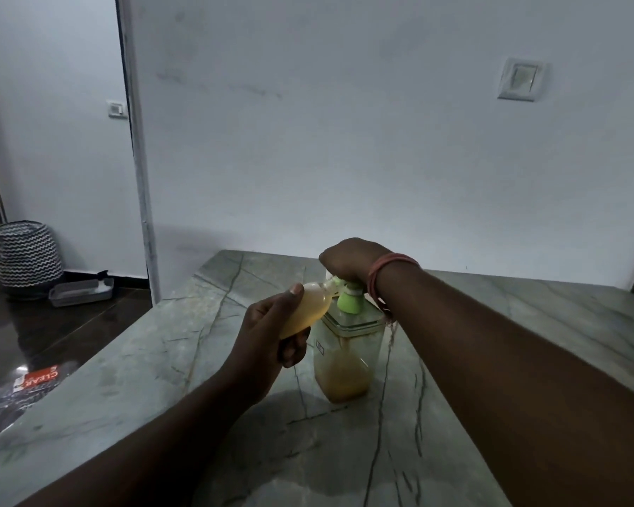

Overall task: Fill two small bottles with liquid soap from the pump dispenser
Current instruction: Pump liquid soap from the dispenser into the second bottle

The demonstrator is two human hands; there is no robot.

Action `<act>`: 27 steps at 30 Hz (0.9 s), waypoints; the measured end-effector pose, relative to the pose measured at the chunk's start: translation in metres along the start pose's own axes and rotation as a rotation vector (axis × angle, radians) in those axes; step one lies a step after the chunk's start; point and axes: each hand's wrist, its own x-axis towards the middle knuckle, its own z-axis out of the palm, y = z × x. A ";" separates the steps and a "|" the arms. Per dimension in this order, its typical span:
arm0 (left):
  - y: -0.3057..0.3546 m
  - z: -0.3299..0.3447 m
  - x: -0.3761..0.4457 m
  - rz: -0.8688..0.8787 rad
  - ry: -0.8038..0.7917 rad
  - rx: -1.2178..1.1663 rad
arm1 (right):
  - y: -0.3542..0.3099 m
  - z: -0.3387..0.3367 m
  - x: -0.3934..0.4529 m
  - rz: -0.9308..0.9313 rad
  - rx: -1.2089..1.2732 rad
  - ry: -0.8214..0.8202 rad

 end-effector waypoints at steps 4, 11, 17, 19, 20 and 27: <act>-0.003 -0.003 0.001 -0.003 -0.002 -0.003 | -0.003 0.002 0.006 -0.060 -0.067 0.081; -0.003 -0.002 0.004 0.002 -0.010 0.011 | 0.003 0.001 0.004 -0.059 -0.083 -0.024; 0.000 -0.001 -0.001 -0.012 0.002 0.014 | 0.000 -0.001 0.001 -0.008 0.009 -0.001; -0.001 -0.003 0.001 -0.010 -0.001 0.006 | 0.001 0.000 0.003 -0.016 0.060 0.059; -0.001 -0.003 0.001 -0.006 -0.003 -0.001 | 0.002 0.001 0.005 -0.024 0.092 0.074; -0.003 -0.002 0.004 0.004 -0.037 0.008 | 0.004 0.002 0.003 -0.024 0.048 0.035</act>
